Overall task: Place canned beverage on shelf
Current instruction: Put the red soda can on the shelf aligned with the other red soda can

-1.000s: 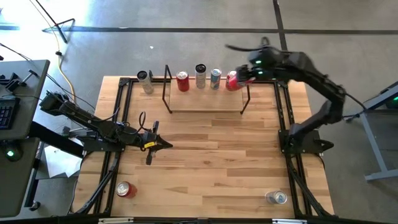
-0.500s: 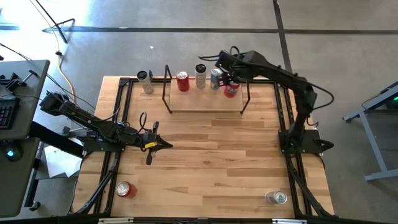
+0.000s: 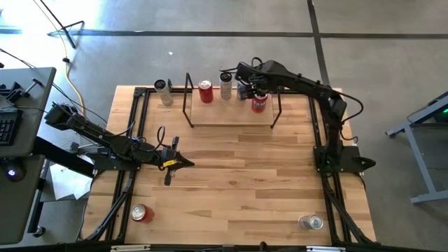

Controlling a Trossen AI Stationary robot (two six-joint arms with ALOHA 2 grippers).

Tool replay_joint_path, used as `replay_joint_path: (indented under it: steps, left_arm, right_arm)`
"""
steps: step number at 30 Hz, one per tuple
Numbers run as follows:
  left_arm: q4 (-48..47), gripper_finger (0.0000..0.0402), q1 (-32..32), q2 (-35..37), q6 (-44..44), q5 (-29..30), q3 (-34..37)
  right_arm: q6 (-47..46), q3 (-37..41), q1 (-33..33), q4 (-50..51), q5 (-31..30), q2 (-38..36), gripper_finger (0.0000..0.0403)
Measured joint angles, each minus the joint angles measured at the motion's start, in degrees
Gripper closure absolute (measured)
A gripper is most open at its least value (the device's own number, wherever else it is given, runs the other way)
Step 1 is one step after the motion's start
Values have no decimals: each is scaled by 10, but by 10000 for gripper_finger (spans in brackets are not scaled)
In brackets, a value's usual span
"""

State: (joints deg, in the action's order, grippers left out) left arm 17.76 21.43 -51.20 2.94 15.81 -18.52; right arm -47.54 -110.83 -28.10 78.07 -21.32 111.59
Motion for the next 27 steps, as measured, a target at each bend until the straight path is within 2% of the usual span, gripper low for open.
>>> replay_joint_path:
  steps: [20,27]
  left_arm:
    - [0,401,0,0,5,0,0]
    - [0,401,0,0,4,0,0]
  right_arm:
    - [13,0,-3,-6,-4,50,145]
    - [29,-2,-3,-7,-1,51,115]
